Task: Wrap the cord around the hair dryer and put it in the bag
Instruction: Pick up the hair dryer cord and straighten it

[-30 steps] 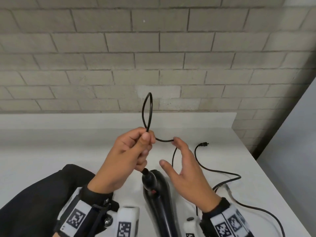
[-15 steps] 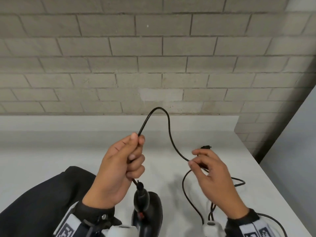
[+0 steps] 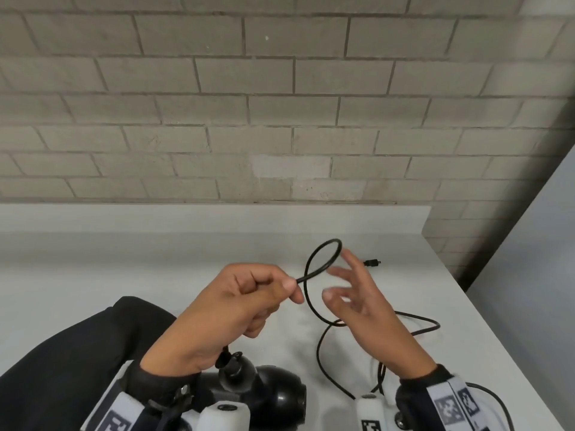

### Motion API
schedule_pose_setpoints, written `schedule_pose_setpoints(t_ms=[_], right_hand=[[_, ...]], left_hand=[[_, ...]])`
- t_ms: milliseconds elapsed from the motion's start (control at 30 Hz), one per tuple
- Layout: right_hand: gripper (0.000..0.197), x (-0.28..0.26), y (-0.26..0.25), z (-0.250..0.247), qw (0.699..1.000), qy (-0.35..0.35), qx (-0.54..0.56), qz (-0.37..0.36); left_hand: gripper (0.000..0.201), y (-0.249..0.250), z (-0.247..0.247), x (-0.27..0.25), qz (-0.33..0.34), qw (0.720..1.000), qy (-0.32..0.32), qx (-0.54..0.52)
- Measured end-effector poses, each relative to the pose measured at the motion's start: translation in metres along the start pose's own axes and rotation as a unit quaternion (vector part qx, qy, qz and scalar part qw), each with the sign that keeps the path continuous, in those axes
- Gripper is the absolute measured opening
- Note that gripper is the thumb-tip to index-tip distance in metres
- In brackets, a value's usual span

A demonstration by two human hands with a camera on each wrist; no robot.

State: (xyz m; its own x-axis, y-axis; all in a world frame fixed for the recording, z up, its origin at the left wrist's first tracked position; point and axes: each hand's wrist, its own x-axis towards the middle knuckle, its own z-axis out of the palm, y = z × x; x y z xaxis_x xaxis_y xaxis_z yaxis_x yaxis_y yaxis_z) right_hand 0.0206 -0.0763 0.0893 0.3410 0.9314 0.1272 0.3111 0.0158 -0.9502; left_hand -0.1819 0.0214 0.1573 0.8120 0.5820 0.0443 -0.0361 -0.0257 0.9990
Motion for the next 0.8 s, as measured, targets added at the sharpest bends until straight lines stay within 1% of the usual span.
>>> schedule_pose_setpoints(t_ms=[67,133,167,233,333,433,500,533,600,700,800], right_hand=[[0.068,0.002,-0.005,0.001,0.997,0.019,0.001,-0.079],[0.056,0.002,-0.014,-0.001,0.988,0.025,-0.009,-0.152],[0.047,0.002,-0.019,-0.004,0.984,0.024,-0.016,-0.178],[0.031,0.002,-0.031,-0.011,0.979,0.019,-0.011,-0.205],[0.024,-0.003,-0.050,-0.024,0.972,-0.004,0.047,-0.229],[0.027,-0.014,-0.065,-0.030,0.968,-0.050,0.080,-0.234],[0.024,-0.023,-0.072,-0.029,0.965,-0.082,0.084,-0.234],[0.022,-0.027,-0.075,-0.027,0.965,-0.097,0.072,-0.235],[0.023,-0.034,-0.080,-0.025,0.965,-0.128,0.029,-0.227],[0.027,-0.043,-0.085,-0.022,0.963,-0.174,-0.008,-0.204],[0.029,-0.047,-0.086,-0.011,0.957,-0.178,-0.059,-0.222]], left_hand=[[0.030,0.004,0.000,-0.002,-0.003,1.000,-0.016,0.021],[0.028,0.009,-0.003,-0.003,0.009,0.999,-0.026,0.039],[0.030,0.012,-0.005,-0.004,0.021,0.998,-0.030,0.048],[0.031,0.019,-0.012,-0.003,0.049,0.996,-0.033,0.063],[0.031,0.028,-0.023,-0.001,0.094,0.992,-0.045,0.075],[0.036,0.031,-0.024,0.004,0.149,0.984,-0.041,0.090],[0.037,0.031,-0.022,0.008,0.168,0.983,-0.042,0.056],[0.036,0.029,-0.022,0.010,0.175,0.983,-0.050,0.037],[0.021,0.024,-0.022,0.012,0.182,0.981,-0.062,0.005],[0.011,0.014,-0.021,0.014,0.193,0.980,-0.039,-0.005],[0.005,0.003,-0.016,0.017,0.203,0.978,-0.017,-0.032]])
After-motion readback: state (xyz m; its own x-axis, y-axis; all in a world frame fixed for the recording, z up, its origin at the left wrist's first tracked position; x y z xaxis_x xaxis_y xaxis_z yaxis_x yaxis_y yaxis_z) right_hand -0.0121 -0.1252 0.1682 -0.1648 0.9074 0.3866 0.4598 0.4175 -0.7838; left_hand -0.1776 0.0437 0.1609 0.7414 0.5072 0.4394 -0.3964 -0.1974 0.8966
